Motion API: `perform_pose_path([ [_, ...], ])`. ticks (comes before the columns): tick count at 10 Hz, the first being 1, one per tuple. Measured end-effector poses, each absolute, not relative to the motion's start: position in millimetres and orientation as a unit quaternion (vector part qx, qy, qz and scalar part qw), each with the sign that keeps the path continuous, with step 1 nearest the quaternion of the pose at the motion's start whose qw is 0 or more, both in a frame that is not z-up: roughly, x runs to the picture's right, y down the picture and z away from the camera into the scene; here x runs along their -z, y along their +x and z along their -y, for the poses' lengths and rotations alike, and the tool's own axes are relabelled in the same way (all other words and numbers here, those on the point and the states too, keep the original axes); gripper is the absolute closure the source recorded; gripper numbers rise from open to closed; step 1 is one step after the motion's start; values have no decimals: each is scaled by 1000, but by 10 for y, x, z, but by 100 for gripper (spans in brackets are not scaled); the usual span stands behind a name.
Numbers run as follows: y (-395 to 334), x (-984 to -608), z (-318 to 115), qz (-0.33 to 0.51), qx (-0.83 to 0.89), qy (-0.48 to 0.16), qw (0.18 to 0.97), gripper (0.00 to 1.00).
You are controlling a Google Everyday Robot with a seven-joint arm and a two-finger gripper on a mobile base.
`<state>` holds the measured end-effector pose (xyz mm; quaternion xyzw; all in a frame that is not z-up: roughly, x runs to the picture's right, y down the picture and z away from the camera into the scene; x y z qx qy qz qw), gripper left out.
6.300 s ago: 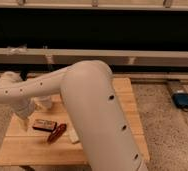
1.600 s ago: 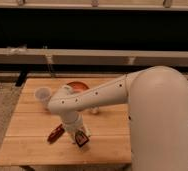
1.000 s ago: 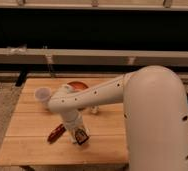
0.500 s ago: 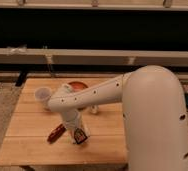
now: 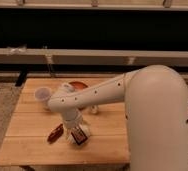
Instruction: Place the eraser on the white sponge
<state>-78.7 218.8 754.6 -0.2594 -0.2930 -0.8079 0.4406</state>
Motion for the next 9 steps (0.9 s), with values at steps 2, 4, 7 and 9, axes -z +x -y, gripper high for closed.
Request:
perform_pose_path([
  [2,-790,-7454,-2110,283,812,-248,446,20],
  [4,-875,-7345,-1969,279,822,-220,445,20],
  [7,-1042,-7297,-1749,291,831,-147,451,20],
  [9,-1095,-7298,-1710,293,831,-136,452,20],
])
